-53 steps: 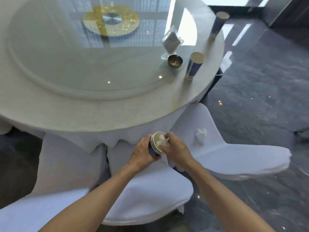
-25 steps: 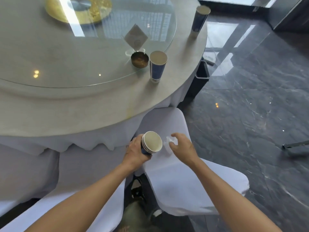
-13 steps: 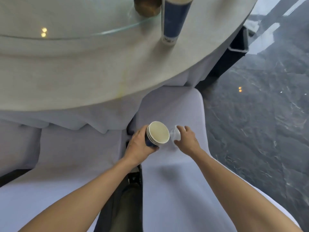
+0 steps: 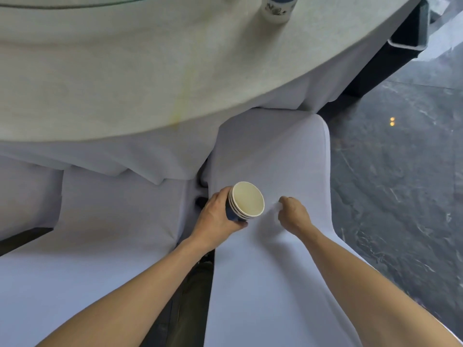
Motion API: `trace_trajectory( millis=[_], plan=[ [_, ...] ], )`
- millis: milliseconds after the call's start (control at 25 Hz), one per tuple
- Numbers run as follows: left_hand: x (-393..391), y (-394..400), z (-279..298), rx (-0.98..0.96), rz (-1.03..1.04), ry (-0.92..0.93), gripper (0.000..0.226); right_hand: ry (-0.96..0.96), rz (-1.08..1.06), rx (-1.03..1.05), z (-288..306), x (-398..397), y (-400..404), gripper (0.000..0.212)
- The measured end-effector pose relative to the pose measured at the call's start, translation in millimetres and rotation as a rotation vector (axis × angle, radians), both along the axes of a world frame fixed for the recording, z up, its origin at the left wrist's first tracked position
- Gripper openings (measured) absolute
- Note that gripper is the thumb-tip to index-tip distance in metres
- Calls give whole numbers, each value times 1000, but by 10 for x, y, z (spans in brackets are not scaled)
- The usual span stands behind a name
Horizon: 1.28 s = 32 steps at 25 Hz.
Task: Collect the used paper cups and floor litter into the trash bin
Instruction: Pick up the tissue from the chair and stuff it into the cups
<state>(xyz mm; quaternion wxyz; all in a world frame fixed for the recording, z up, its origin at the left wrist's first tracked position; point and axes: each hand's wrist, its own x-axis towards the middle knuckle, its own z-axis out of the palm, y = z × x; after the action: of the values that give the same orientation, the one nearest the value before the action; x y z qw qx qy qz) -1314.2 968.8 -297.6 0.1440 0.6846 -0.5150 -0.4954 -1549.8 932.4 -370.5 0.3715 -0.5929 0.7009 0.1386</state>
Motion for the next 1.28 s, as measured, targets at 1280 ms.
trace_trajectory(
  millis=[1280],
  plan=[
    [-2866,701,3185,-496,-135,-130,74,-658,13,112,4438,-2085,812,33]
  ],
)
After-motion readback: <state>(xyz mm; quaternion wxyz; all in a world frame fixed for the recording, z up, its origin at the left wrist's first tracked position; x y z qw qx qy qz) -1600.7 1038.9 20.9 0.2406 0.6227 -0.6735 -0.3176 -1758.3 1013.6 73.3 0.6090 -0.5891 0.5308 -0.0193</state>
